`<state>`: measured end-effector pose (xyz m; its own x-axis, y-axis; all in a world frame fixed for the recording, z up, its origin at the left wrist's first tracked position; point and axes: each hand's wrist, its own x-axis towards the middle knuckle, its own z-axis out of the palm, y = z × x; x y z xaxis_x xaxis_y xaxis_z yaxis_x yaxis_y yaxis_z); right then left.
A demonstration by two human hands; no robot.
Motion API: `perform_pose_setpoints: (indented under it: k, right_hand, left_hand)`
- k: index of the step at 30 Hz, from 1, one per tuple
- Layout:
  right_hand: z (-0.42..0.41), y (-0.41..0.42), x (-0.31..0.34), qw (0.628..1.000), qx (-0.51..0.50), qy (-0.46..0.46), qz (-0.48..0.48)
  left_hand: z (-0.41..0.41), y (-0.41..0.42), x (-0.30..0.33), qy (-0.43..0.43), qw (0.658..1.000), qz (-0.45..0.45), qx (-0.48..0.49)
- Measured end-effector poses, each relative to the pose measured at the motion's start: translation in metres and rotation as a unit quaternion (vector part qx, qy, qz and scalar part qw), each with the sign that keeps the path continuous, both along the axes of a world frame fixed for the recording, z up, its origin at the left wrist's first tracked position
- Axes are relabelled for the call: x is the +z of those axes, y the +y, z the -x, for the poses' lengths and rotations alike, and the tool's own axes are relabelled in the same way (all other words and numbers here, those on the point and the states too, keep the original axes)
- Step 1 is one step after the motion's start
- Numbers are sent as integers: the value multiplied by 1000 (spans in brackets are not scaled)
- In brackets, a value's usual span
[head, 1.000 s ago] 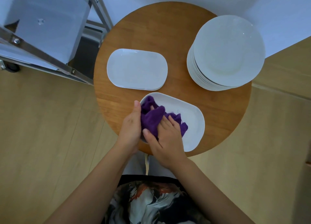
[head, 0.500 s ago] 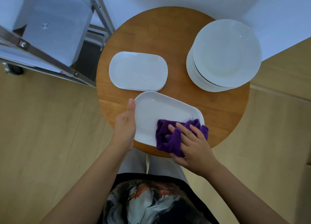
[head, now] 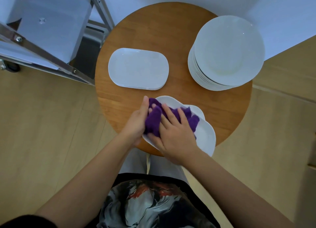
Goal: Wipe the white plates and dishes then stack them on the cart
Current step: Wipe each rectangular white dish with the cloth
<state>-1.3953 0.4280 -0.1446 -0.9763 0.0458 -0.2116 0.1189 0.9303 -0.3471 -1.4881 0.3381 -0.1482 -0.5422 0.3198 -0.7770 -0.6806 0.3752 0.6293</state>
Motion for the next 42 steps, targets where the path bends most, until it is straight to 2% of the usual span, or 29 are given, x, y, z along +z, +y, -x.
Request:
perform_pose_setpoints:
  k: [2,4,8,11,13,16,20,22,24,28,30,31,32,33,35,37,38,39,40,41,42]
  right_hand:
    - [12,13,-2,999,31,36,-5]
    - [17,24,-6,997,32,65,0]
    - [16,33,-10,993,-56,99,-10]
    - [1,41,-14,989,-127,68,-38]
    - [-12,42,-14,984,-173,35,-35]
    - [-25,28,-11,974,-223,-23,-23]
    - [-31,5,-5,955,-281,-83,41]
    - [-33,-2,0,948,-293,-69,98]
    - [-30,-5,6,956,-255,-49,138]
    - [-19,-6,11,986,-135,-14,102]
    - [-16,-1,13,984,-154,27,84]
    - [-16,2,17,976,-183,39,108]
    - [-16,8,21,957,-240,46,158]
    - [-16,14,26,918,-318,35,235]
    - [-17,26,36,795,-441,36,414]
    - [-17,39,43,683,-472,91,549]
    - [-16,44,45,623,-475,115,610]
    - [-15,46,44,565,-480,128,659]
    - [-15,46,42,511,-492,126,694]
    - [-15,46,37,462,-511,110,717]
    - [-16,45,31,419,-532,86,731]
  left_hand:
    - [-1,-1,3,9,1000,-21,21]
    - [1,-1,6,55,998,-27,35]
    - [2,2,12,153,986,29,57]
    - [9,-1,14,181,974,36,130]
    - [14,-1,15,195,970,39,139]
    - [10,1,15,171,971,52,157]
    - [-5,9,12,143,969,77,185]
    - [-11,14,9,113,971,76,199]
    - [-18,19,8,83,973,82,200]
    - [-26,22,10,26,977,93,190]
    - [-24,23,14,6,983,77,167]
    - [-21,26,18,6,987,67,143]
    - [-19,28,20,18,992,53,117]
    - [-16,30,21,42,994,41,92]
    - [-12,29,19,110,992,40,53]
    - [-9,20,11,166,984,57,8]
    - [-9,13,7,153,987,58,-9]
    - [-9,7,3,106,993,45,-10]
    - [-10,1,-1,23,1000,0,12]
    - [-12,-5,-5,-68,993,-76,53]
    - [-14,-10,-9,-148,972,-149,104]
